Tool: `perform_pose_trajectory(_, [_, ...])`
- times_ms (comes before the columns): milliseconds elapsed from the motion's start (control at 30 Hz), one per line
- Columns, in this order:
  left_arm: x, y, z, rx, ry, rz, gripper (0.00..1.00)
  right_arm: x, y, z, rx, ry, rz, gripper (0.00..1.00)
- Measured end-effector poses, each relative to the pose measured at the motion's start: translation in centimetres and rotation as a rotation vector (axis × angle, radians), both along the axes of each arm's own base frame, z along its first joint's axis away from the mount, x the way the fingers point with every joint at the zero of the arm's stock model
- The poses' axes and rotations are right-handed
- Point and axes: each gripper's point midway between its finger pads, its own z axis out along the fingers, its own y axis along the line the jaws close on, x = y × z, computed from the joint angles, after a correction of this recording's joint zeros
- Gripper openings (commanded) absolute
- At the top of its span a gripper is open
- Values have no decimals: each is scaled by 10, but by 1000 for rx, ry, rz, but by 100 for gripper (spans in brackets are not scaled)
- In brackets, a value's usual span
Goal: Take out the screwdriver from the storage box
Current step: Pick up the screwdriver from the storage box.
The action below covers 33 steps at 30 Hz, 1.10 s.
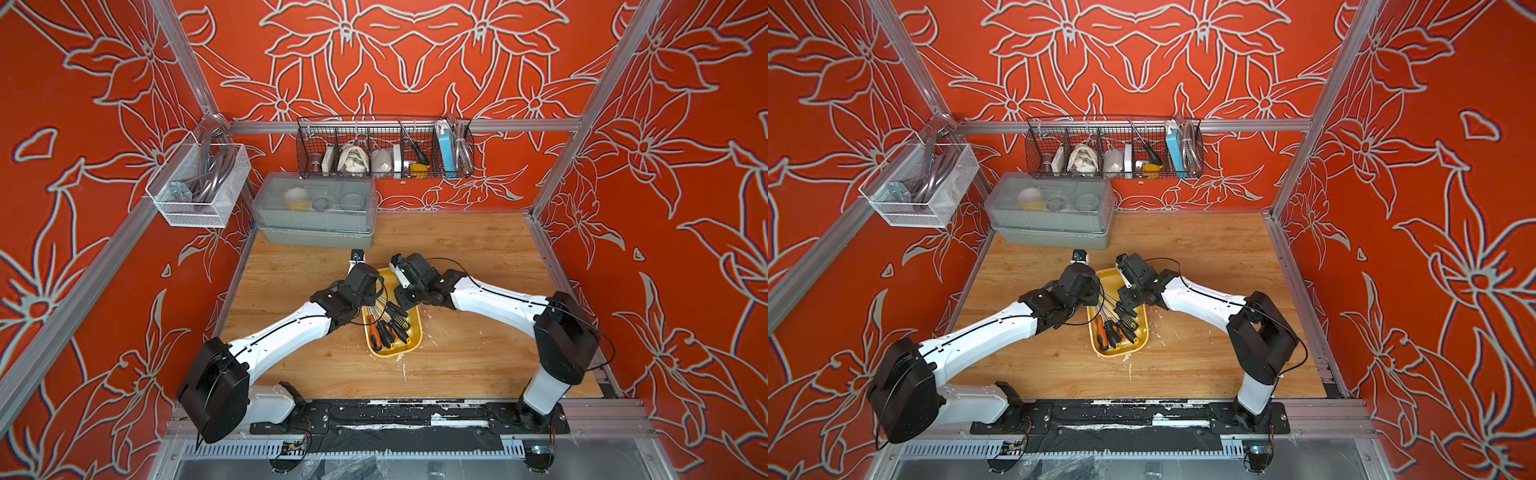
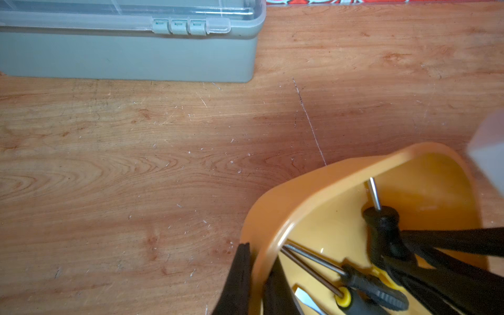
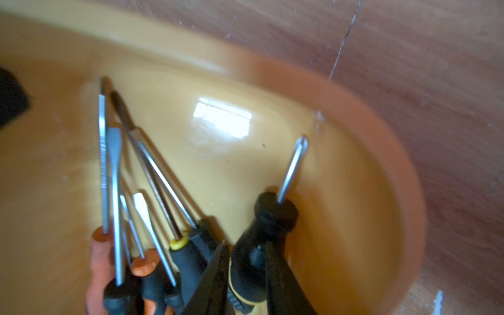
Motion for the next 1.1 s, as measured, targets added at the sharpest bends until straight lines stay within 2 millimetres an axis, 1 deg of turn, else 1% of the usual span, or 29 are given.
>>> perform_pose_trajectory(133, [-1,0,-1,1,4,1,0,0,-2,1,-8,11,-23,29])
perform_pose_trajectory(267, [0,0,-1,0,3,0,0,0,-2,-1,-23,26,-44,36])
perform_pose_trajectory(400, [0,0,-1,-1,4,0,0,3,0,-6,-32,36,-66,48])
perform_pose_trajectory(567, [0,-2,0,-9,2,-3,0,4,4,-13,-32,40,-83,54])
perform_pose_trajectory(700, [0,-2,-1,-13,5,-1,0,6,8,-18,-27,43,-90,52])
perform_pose_trajectory(967, [-1,-1,-4,-10,12,0,0,11,12,-28,-30,48,-102,34])
perform_pose_trajectory(1100, [-2,-1,-4,-9,13,0,0,13,10,-31,-41,50,-101,32])
